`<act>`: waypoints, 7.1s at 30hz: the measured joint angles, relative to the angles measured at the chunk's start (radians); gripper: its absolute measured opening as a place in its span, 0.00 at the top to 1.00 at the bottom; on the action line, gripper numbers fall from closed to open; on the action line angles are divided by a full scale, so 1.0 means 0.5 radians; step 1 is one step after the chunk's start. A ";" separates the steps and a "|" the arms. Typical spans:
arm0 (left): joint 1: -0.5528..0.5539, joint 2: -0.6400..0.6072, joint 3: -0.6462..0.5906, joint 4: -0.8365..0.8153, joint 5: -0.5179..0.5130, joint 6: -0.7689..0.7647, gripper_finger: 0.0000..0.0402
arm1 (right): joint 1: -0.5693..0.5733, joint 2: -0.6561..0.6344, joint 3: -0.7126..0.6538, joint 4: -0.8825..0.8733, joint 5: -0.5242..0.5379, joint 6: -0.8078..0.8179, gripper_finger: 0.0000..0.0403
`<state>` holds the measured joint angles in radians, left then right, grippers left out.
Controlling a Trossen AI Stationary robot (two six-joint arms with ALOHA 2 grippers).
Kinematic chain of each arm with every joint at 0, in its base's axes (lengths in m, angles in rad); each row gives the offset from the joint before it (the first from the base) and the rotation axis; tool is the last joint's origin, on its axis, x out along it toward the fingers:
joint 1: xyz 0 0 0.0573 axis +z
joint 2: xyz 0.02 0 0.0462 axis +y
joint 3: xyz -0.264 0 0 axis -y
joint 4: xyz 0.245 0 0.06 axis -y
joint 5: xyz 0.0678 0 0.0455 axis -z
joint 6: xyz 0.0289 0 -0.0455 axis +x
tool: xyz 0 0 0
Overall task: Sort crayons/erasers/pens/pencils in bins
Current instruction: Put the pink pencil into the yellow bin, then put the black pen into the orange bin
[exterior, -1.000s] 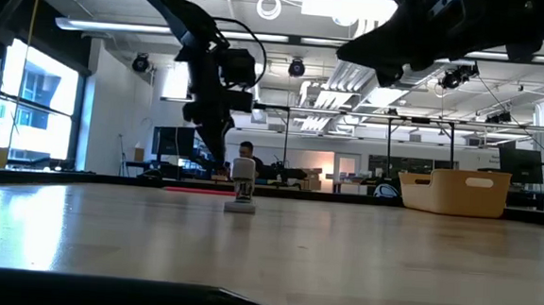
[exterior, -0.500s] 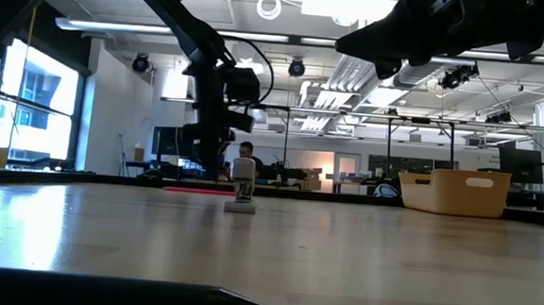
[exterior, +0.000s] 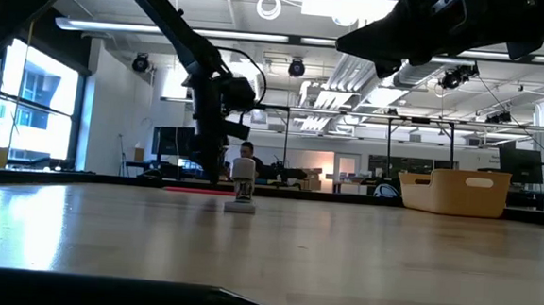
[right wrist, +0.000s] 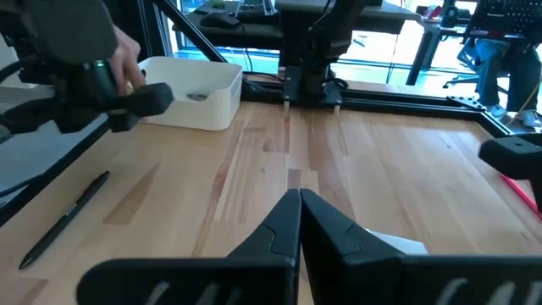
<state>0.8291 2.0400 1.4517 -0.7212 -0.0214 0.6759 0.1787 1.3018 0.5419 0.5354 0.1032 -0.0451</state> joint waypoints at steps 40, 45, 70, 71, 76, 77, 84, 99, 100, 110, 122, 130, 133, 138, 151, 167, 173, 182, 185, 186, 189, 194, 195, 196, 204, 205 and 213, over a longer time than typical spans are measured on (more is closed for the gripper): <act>-0.096 0.347 0.386 -0.563 0.072 0.173 0.99 | -0.039 0.016 -0.002 -0.171 0.258 0.115 1.00; -0.114 0.318 0.370 -0.642 0.366 0.174 1.00 | -0.256 0.228 -0.002 -0.059 0.256 0.228 1.00; -0.296 0.288 0.377 -0.629 0.605 0.207 1.00 | -0.857 1.383 0.561 0.276 -0.183 0.493 0.58; -0.298 0.288 0.377 -0.629 0.610 0.210 1.00 | -0.874 1.407 0.598 0.219 -0.183 0.492 0.58; -0.306 0.287 0.378 -0.610 0.667 0.210 1.00 | -0.931 1.507 0.724 0.097 -0.172 0.462 0.57; -0.311 0.287 0.378 -0.606 0.674 0.210 1.00 | -0.935 1.518 0.734 0.095 -0.170 0.443 0.57; -0.306 0.279 0.378 -0.653 0.649 0.212 1.00 | -0.938 1.577 0.815 0.088 -0.191 0.279 0.57; -0.080 -0.123 -0.111 -0.432 0.547 0.127 1.00 | -0.941 1.736 1.023 -0.053 -0.202 0.186 0.75; -0.065 -0.158 -0.163 -0.369 0.542 0.120 1.00 | -0.941 1.736 1.025 -0.075 -0.200 0.187 0.78; 0.022 -0.724 -0.769 0.558 0.455 -0.286 1.00 | -0.940 1.727 1.025 -0.165 -0.201 0.276 0.96; -0.114 -1.583 -1.975 2.518 0.437 -1.329 1.00 | -0.902 1.523 1.005 -0.433 -0.134 0.510 0.98; -0.261 -1.814 -2.550 3.348 0.205 -1.609 1.00 | -0.850 1.301 1.003 -0.705 0.067 0.630 0.97; -0.290 -1.833 -2.647 3.415 0.132 -1.609 1.00 | -0.834 1.208 1.004 -0.789 0.125 0.684 0.97; -0.303 -1.833 -2.725 3.430 0.068 -1.594 1.00 | -0.822 0.998 1.006 -1.022 0.305 0.795 0.97; -0.307 -1.832 -2.733 3.428 0.071 -1.577 1.00 | -0.837 0.093 1.010 -2.640 0.918 1.366 0.97; -0.384 -1.830 -2.733 3.430 0.070 -1.529 1.00 | -1.284 -0.435 0.433 -3.189 0.957 1.572 0.97; -0.406 -1.830 -2.733 3.434 0.071 -1.501 1.00 | -1.562 -0.455 0.187 -2.748 0.854 1.288 0.97; -0.407 -1.830 -2.733 3.430 0.087 -1.464 1.00 | -1.855 -0.433 0.092 -2.442 0.734 1.036 0.97; -0.406 -1.830 -2.733 3.426 0.206 -1.422 1.00 | -1.894 -0.433 0.092 -2.449 0.695 1.030 0.97; -0.407 -1.830 -2.733 3.426 0.282 -1.414 1.00 | -1.899 -0.433 0.092 -2.453 0.696 1.025 0.97; -0.443 -1.830 -2.733 3.425 0.438 -1.420 1.00 | -1.902 -0.433 0.092 -2.452 0.695 1.020 0.97; -0.595 -1.830 -2.732 3.382 0.444 -1.419 1.00 | -1.902 -0.433 0.092 -2.451 0.679 1.033 0.94; -0.631 -1.830 -2.728 3.364 0.444 -1.419 1.00 | -1.902 -0.433 0.092 -2.452 0.658 1.035 0.92; -0.667 -1.830 -2.724 3.342 0.436 -1.419 1.00 | -1.902 -0.433 0.092 -2.451 0.642 1.035 0.90; -0.997 -1.830 -2.667 3.234 0.198 -1.389 1.00 | -1.900 -0.437 0.092 -2.448 0.637 0.974 0.77; -1.042 -1.830 -2.651 3.214 0.198 -1.399 1.00 | -1.896 -0.450 0.092 -2.447 0.637 0.943 0.77; -1.477 -1.830 -2.429 2.633 -0.065 -1.416 1.00 | -1.593 -0.828 0.092 -2.356 0.649 0.866 0.97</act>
<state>0.0908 1.1248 0.2373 0.5955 -0.0540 -0.0322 -0.6176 0.8876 0.5877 -0.6426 0.4277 0.3877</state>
